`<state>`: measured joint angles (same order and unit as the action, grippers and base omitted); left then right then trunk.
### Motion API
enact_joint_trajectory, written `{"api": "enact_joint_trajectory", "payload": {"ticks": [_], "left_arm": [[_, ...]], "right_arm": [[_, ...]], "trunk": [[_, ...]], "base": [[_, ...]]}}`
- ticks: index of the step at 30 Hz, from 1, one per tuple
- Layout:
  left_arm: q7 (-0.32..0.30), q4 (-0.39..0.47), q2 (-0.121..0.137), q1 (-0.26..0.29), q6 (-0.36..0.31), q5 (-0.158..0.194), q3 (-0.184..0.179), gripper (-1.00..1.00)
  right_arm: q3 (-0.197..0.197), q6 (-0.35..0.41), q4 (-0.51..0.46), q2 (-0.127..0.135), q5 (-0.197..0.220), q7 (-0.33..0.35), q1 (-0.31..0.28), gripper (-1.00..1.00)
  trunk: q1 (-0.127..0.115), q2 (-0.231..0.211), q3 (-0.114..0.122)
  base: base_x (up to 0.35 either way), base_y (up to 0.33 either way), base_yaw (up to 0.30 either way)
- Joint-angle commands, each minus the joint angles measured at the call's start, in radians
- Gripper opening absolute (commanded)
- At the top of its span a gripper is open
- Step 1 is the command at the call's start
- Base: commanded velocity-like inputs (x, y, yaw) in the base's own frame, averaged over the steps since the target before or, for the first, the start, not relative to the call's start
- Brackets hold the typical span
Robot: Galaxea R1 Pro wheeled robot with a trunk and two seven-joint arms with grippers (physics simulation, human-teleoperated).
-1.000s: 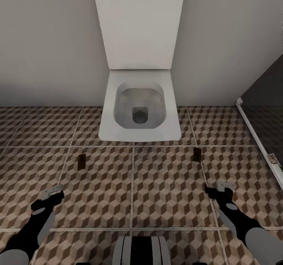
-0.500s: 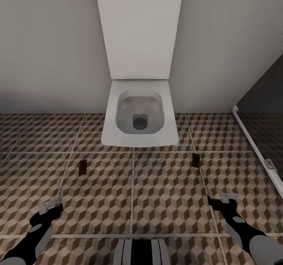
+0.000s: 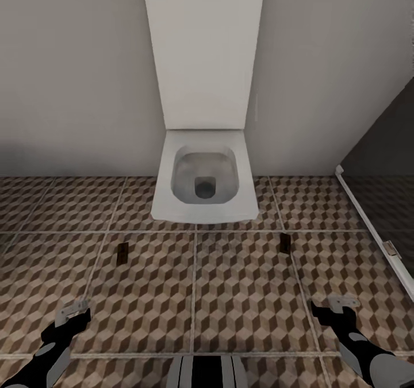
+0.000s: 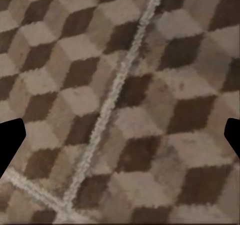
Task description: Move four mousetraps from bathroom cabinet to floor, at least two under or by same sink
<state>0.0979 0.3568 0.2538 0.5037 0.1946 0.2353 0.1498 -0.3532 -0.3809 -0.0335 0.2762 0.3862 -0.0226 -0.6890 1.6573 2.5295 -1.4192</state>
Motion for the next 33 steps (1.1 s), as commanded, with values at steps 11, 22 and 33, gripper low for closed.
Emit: {"api": "enact_joint_trajectory", "payload": {"ticks": [11, 22, 33], "left_arm": [[-0.014, -0.112, 0.012, 0.0, 0.046, 0.012, -0.005, 1.0], [-0.069, -0.242, 0.013, -0.001, 0.146, 0.012, -0.006, 1.0], [-0.097, -0.3, 0.015, -0.003, 0.163, 0.011, -0.006, 1.0]], "right_arm": [[-0.009, -0.078, 0.069, -0.001, 0.006, 0.009, 0.038, 1.0], [-0.009, -0.098, 0.076, -0.003, 0.008, 0.051, 0.088, 1.0], [-0.009, -0.099, 0.075, -0.006, 0.008, 0.052, 0.094, 1.0]], "trunk": [[-0.005, -0.002, 0.042], [-0.01, -0.005, 0.085], [-0.015, -0.008, 0.127]], "base": [[0.0, 0.0, 0.0], [0.0, 0.0, 0.0], [0.0, 0.0, 0.0]]}}
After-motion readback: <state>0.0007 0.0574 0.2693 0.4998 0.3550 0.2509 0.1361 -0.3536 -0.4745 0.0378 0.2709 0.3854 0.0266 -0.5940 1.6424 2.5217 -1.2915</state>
